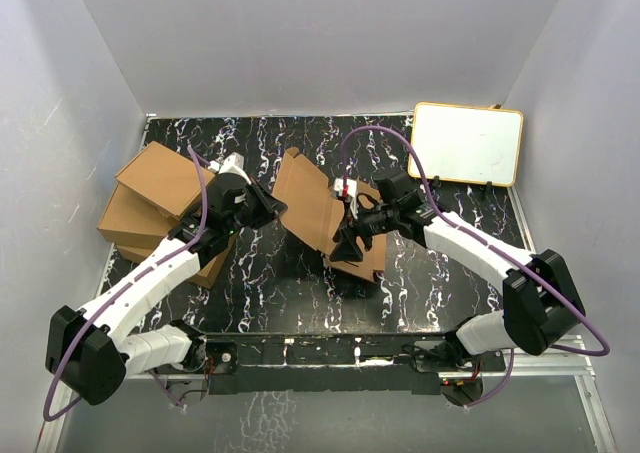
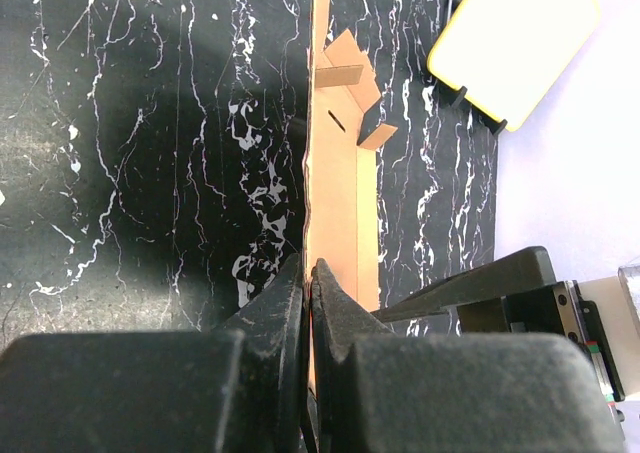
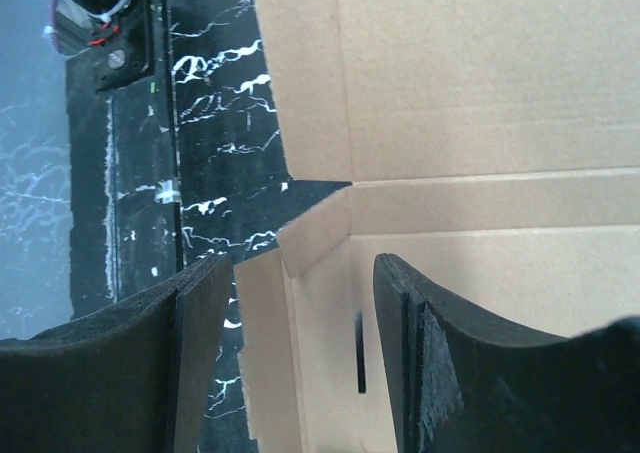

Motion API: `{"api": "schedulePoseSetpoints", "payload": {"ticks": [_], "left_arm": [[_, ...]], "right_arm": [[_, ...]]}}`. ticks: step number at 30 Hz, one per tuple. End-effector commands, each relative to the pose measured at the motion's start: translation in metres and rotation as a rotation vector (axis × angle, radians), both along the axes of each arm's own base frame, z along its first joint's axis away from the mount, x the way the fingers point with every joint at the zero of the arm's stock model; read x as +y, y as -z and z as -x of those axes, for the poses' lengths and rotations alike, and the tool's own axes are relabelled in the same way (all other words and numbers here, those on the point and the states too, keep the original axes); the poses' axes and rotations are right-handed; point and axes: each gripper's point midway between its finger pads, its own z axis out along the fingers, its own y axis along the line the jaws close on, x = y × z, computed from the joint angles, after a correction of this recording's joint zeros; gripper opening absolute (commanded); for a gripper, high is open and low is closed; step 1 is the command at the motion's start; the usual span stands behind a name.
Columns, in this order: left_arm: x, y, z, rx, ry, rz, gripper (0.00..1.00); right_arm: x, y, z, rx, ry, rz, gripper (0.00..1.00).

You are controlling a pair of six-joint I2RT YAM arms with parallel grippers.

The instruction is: Fold the paper box

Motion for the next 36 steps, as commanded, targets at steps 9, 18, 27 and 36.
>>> {"api": "schedulePoseSetpoints", "payload": {"ticks": [9,18,27,36], "left_arm": [[-0.005,-0.030,-0.006,-0.077,0.014,0.024,0.00],[-0.005,-0.030,-0.005,-0.080,0.018,0.026,0.00],[-0.007,-0.033,-0.003,-0.099,0.046,0.019,0.00],[-0.019,-0.042,0.000,-0.166,0.152,0.009,0.00]], "right_arm": [[0.005,-0.005,-0.024,-0.118,0.040,-0.001,0.57],[0.015,0.000,-0.011,-0.116,-0.016,0.006,0.58],[0.012,0.004,-0.043,-0.158,0.126,0.092,0.46],[0.011,0.005,-0.057,-0.124,0.168,0.096,0.35]]}}
